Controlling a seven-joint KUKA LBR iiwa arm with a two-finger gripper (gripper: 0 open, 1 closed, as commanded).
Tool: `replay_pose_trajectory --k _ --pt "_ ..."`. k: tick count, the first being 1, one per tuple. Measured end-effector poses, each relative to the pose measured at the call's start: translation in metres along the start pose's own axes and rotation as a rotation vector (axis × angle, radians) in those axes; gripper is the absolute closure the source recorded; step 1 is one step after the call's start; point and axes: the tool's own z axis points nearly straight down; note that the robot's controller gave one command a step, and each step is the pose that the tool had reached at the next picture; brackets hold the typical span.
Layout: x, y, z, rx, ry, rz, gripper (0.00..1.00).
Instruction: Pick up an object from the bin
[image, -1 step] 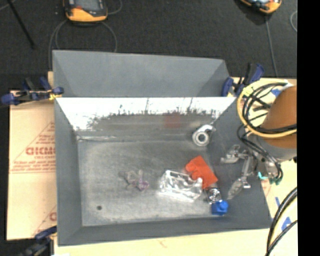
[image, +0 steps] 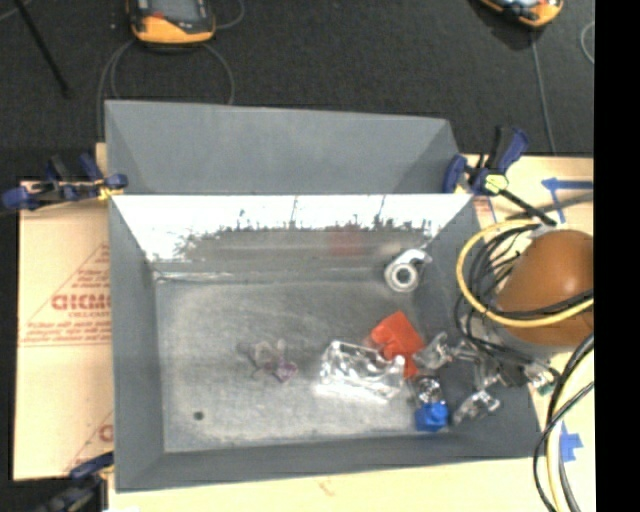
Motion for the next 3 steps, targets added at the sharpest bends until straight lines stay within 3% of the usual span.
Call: replay_pose_trajectory --k 1,2,3 --pt "-0.003 0.008 -0.003 -0.031 0.008 -0.370 0.00" --pt "-0.011 0.020 -0.003 -0.021 0.016 -0.545 0.00" --pt "-0.024 0.024 0.021 -0.029 0.010 -0.625 0.00"
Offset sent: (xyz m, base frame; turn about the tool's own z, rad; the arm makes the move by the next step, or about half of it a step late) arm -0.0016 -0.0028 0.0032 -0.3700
